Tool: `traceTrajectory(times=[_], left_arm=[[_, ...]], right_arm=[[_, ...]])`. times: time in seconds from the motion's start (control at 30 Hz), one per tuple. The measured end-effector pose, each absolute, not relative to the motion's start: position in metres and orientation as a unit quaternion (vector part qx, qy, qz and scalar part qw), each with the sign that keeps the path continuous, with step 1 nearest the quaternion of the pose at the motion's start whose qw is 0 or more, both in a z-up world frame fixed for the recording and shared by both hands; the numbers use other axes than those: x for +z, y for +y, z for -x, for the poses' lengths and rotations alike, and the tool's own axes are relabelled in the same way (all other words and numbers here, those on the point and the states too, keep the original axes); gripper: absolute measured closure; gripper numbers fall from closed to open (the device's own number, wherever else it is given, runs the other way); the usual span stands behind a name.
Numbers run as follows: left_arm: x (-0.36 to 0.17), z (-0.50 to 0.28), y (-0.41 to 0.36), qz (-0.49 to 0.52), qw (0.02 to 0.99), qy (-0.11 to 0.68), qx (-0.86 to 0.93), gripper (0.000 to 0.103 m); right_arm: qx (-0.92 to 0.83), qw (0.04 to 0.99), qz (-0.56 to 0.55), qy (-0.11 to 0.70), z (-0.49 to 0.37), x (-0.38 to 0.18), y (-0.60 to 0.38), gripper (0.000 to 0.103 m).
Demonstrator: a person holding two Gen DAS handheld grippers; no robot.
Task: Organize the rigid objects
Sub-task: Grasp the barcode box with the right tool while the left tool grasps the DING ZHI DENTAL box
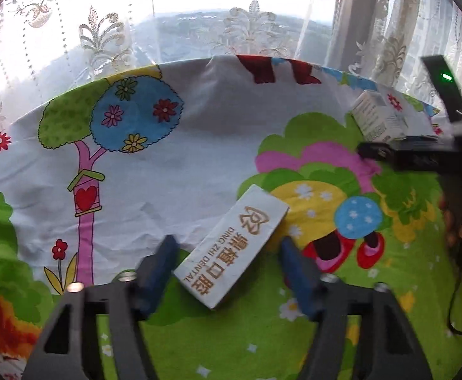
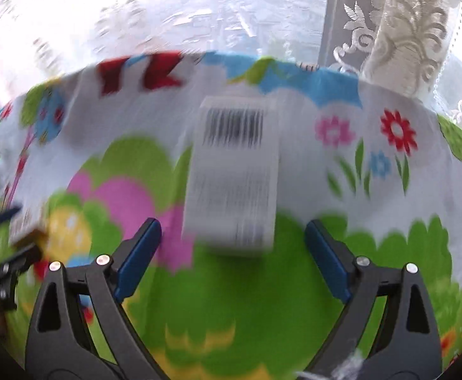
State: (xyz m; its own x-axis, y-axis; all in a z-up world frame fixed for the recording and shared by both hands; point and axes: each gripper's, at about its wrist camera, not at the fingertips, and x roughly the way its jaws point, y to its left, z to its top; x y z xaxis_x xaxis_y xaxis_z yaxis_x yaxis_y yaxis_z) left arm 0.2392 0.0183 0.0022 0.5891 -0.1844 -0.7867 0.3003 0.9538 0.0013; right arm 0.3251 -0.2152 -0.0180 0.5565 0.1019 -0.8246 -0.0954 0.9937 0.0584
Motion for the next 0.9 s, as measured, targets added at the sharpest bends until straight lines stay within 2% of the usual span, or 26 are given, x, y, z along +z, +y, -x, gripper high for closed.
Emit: traceTrajectory(times=[0.03,0.07,0.1,0.13,0.3,0.53,0.9], left_arm=[[0.003,-0.236,0.018,-0.067,0.890,0.430,-0.139,0.067],[0.004,-0.231,0.016,-0.068,0.891,0.428,-0.138,0.071],[0.004,-0.226,0.016,-0.067,0.891,0.427,-0.137,0.071],[0.004,-0.218,0.016,-0.062,0.891,0.428,-0.137,0.071],[0.007,-0.173,0.019,-0.046,0.890,0.438,-0.120,0.071],[0.013,-0.082,0.026,-0.030,0.893,0.438,-0.104,0.071],[0.017,0.024,0.048,0.029,0.897,0.433,-0.082,0.071]], right_arm=[[0.050,0.883,-0.006,0.466,-0.331,-0.018,-0.216,0.011],[0.047,0.886,-0.004,0.461,-0.331,-0.017,-0.215,0.046],[0.044,0.890,0.001,0.454,-0.329,-0.015,-0.212,0.056],[0.049,0.887,0.000,0.459,-0.324,-0.012,-0.212,0.059],[0.128,0.868,-0.055,0.477,-0.258,-0.004,-0.220,0.059],[0.155,0.865,-0.016,0.478,-0.147,0.002,-0.216,0.059],[0.171,0.865,-0.007,0.473,-0.051,0.004,-0.192,0.059]])
